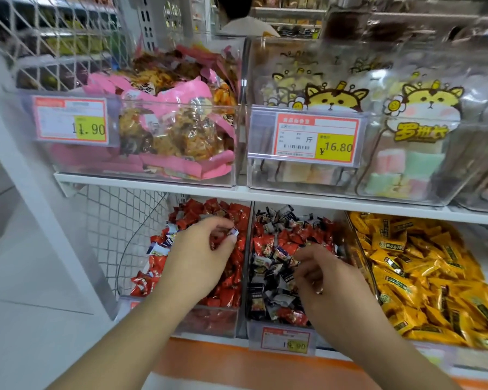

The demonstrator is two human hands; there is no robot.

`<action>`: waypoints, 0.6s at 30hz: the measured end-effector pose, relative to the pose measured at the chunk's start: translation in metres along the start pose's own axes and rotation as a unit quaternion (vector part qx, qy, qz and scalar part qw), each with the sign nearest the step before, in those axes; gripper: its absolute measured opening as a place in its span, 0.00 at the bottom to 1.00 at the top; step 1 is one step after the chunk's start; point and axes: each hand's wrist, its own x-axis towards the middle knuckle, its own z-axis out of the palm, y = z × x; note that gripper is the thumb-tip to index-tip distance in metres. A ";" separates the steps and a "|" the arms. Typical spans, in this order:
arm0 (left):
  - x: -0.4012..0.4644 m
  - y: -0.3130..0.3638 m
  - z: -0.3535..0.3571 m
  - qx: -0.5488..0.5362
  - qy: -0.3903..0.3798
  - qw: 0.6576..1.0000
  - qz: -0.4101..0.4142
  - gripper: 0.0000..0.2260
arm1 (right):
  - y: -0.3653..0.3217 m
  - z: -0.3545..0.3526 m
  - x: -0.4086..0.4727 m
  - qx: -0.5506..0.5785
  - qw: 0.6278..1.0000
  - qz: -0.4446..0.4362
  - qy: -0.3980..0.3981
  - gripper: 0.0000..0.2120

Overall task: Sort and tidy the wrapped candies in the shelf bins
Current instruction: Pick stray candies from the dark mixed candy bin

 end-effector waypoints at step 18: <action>-0.059 0.076 -0.007 -0.187 -0.095 0.978 -0.001 0.01 | -0.004 -0.016 -0.014 -0.012 0.992 -0.082 0.091 0.13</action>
